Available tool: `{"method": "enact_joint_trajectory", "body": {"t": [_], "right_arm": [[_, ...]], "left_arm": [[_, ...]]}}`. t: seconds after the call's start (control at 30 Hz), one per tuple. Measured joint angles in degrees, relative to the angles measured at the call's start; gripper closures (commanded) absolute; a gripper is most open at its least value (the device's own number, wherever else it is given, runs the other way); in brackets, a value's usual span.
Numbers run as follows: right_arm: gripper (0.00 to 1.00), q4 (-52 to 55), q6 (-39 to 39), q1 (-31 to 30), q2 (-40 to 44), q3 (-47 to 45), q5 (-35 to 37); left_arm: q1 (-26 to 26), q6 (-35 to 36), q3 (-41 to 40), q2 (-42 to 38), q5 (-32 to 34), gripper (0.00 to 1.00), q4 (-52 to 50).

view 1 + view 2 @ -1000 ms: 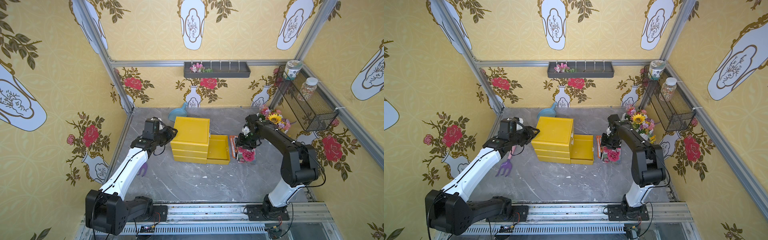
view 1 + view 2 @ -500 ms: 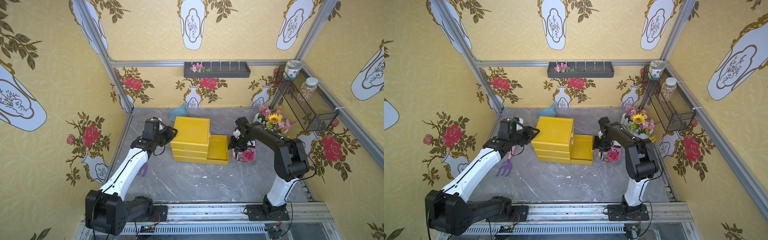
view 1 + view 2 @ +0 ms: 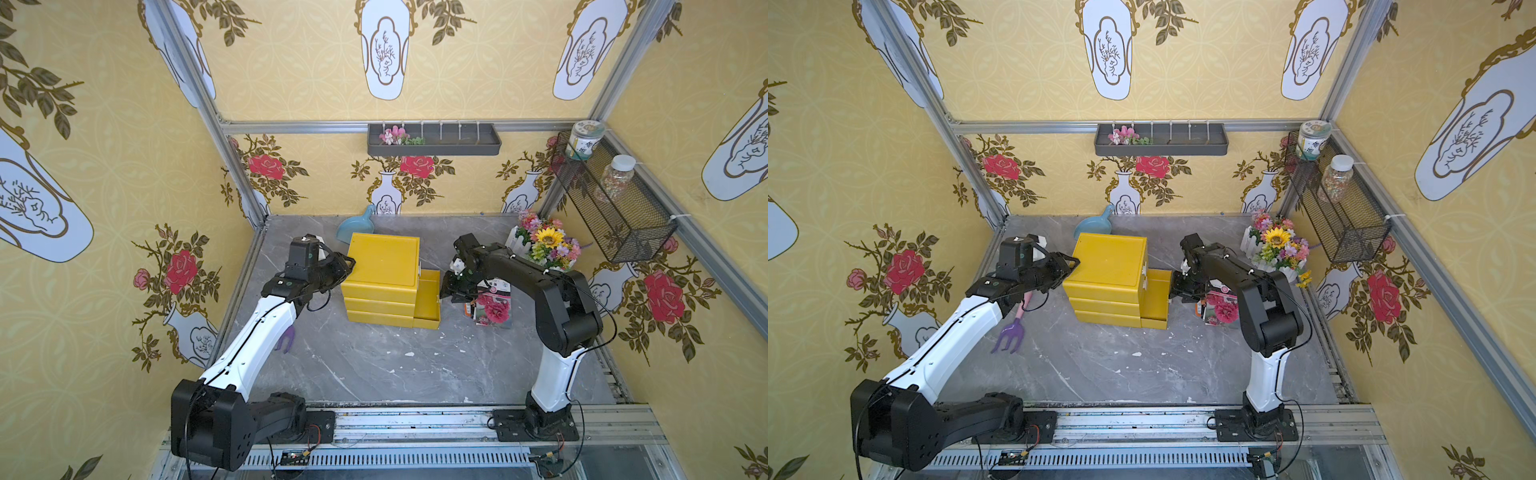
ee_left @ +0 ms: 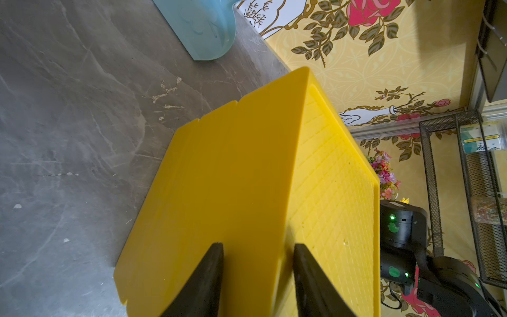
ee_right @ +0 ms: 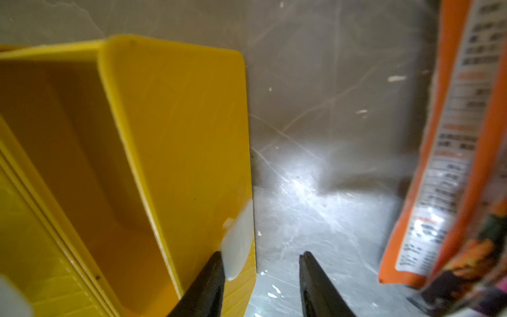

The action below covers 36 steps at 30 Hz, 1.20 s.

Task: Take the seed bags out of the drawer
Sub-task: Close the drawer in the storage box.

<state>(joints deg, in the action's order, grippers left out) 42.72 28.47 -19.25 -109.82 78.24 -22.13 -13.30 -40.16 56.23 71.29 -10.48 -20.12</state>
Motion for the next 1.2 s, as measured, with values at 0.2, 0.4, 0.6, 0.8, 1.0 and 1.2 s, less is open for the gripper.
{"method": "enact_joint_trajectory", "body": {"t": [0.2,0.4,0.6,0.8,1.0,1.2], "right_arm": [[0.51,-3.1,3.2,-2.1,-2.8,1.9,-4.2],[0.51,-8.0,7.7,-3.1,-4.9,1.7,-10.1],[0.51,-14.1,12.3,-3.4,-5.7,-0.3,-15.5],[0.51,-16.3,14.7,-3.4,-6.0,-1.2,-17.6],[0.46,-15.2,14.0,-3.2,-4.8,-1.4,-15.7],[0.36,-8.7,8.8,-0.5,0.6,-1.0,-8.7]], "left_arm": [[0.0,0.0,-0.2,-0.1,0.0,0.54,0.2],[0.0,-0.2,-0.5,-0.4,0.1,0.54,0.5],[0.0,-0.2,-0.9,-0.7,0.2,0.54,0.9],[0.0,-0.2,-0.8,-0.7,1.1,0.54,0.9],[0.0,0.1,0.3,-0.3,1.3,0.54,-0.4],[0.3,0.8,4.8,0.3,2.9,0.53,-6.8]]}}
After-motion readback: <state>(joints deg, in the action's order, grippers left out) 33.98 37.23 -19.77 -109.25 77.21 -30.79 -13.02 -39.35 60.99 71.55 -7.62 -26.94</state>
